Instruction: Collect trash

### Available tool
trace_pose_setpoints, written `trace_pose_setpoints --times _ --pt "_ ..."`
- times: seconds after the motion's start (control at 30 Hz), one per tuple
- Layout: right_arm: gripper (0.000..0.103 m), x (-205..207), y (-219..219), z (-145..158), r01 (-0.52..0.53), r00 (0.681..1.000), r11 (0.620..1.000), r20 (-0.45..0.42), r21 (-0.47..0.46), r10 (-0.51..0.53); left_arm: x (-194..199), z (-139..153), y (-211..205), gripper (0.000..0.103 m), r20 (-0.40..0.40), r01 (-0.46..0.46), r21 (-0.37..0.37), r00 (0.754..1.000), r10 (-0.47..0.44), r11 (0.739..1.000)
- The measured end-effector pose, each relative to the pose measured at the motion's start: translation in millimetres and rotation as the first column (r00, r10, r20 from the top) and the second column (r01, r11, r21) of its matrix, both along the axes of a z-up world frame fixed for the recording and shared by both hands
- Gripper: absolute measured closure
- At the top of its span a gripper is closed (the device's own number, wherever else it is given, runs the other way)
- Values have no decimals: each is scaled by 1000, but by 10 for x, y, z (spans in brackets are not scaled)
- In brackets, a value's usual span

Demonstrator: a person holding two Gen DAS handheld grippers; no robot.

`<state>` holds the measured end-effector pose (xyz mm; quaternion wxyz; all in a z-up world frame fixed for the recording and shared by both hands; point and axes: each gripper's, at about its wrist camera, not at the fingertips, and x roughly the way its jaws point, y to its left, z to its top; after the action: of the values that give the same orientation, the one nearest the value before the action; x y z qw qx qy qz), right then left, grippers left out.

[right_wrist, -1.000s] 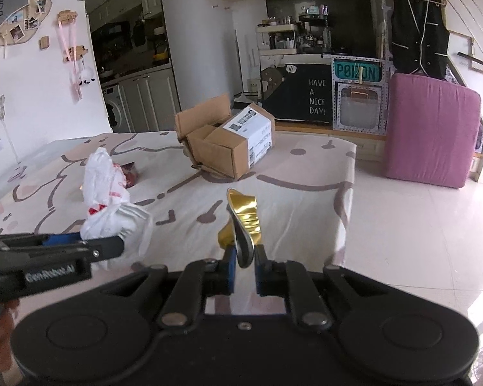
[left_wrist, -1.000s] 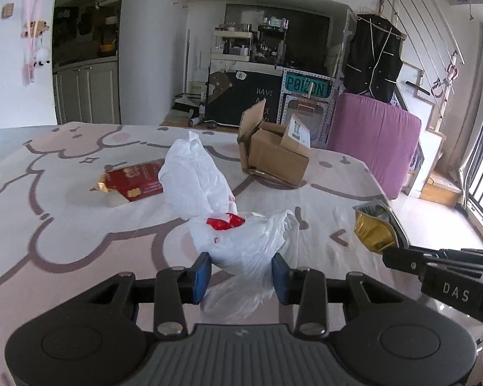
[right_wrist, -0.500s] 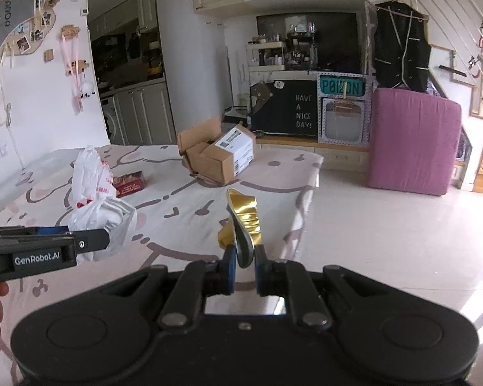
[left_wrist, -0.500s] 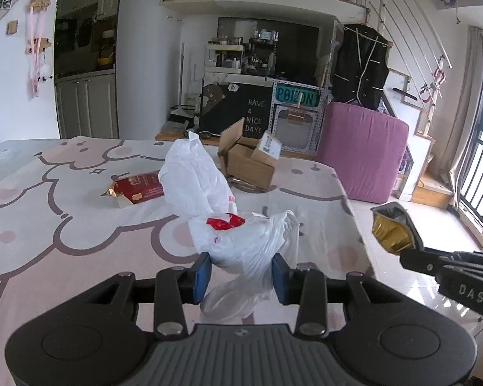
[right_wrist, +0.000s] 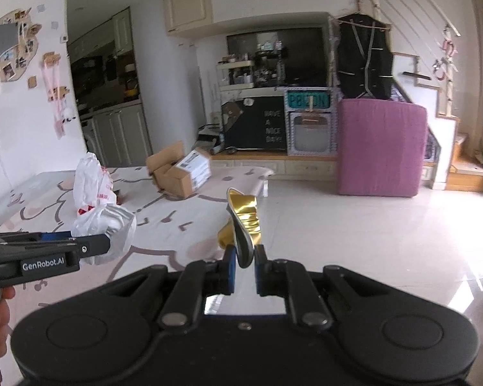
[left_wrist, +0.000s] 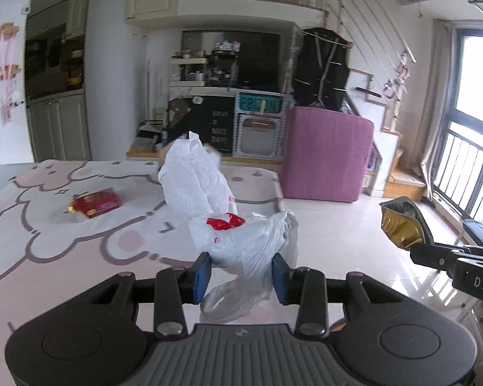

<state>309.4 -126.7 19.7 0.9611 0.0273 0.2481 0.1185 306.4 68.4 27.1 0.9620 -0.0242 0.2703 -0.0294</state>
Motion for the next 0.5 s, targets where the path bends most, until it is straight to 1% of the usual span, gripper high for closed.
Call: trace_pose_setpoints --times 0.27,0.5 --pt "91 -270 -549 -17 79 997 997 0 -12 -79 -23 -54 -613 62 -9 105 -6 994 -105 994" --pt "91 -448 -1067 -147 167 986 986 -24 -6 -167 -16 -236 -1103 62 -42 190 -6 981 -190 982"
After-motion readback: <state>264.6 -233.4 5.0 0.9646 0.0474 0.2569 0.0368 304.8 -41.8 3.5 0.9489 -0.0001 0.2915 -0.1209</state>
